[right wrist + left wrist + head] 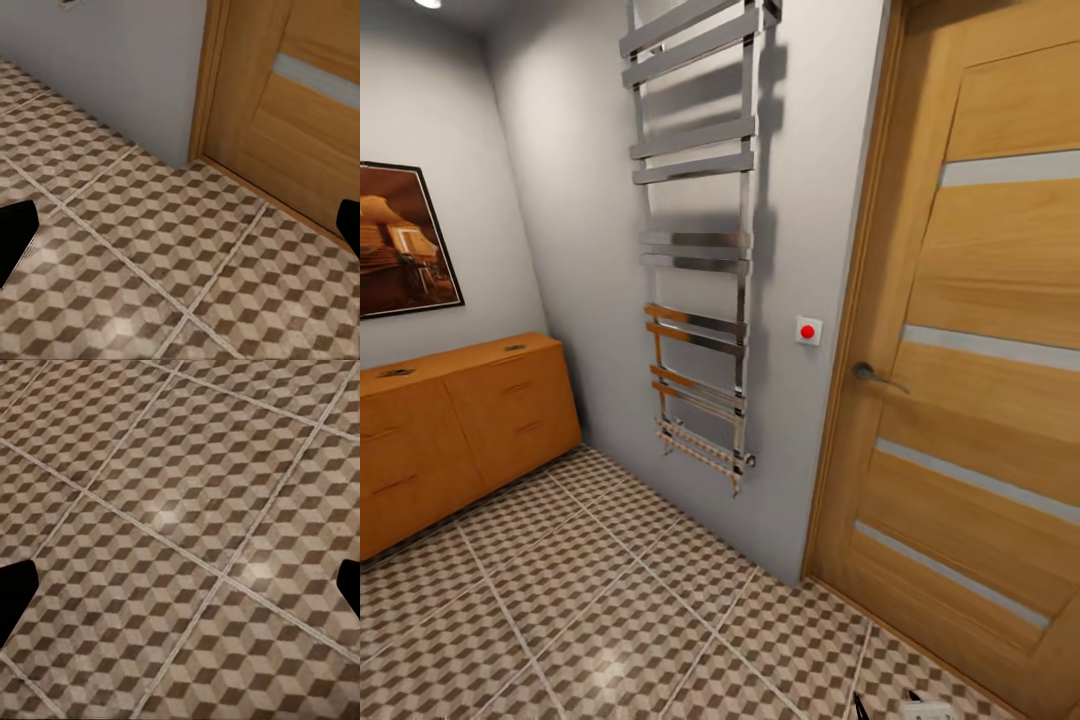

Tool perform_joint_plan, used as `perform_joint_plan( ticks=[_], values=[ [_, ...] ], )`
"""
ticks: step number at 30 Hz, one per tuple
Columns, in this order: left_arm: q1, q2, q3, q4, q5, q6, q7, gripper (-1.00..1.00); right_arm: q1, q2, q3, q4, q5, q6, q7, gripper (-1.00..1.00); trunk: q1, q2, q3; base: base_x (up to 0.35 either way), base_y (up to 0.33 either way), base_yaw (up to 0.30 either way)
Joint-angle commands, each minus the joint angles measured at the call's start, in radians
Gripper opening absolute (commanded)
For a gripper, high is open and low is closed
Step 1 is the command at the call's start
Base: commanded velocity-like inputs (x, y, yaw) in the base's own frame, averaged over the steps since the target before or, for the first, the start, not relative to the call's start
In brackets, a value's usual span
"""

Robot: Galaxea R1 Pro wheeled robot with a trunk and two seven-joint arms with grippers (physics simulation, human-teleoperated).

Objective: Take the four mousetraps from the cabinet in the bathroom and place them on the bathroom floor. Make sure all four end up on the same floor surface, and ensure that at least two of them are either under or directly next to the same bathroom sink.

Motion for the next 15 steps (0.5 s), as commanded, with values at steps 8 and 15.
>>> perform_joint_plan(
  ticks=[8,15],
  values=[
    [-0.002,-0.001,-0.009,0.004,0.010,-0.006,0.000,1.00,-0.001,0.000,0.008,0.000,-0.010,-0.003,0.001,1.00,0.000,-0.001,-0.001,0.000,0.000,0.288],
    [-0.002,-0.001,-0.009,0.004,0.010,-0.006,0.000,1.00,-0.001,0.000,0.008,0.000,-0.010,-0.003,0.001,1.00,0.000,-0.001,-0.001,0.000,0.000,0.288]
  ],
)
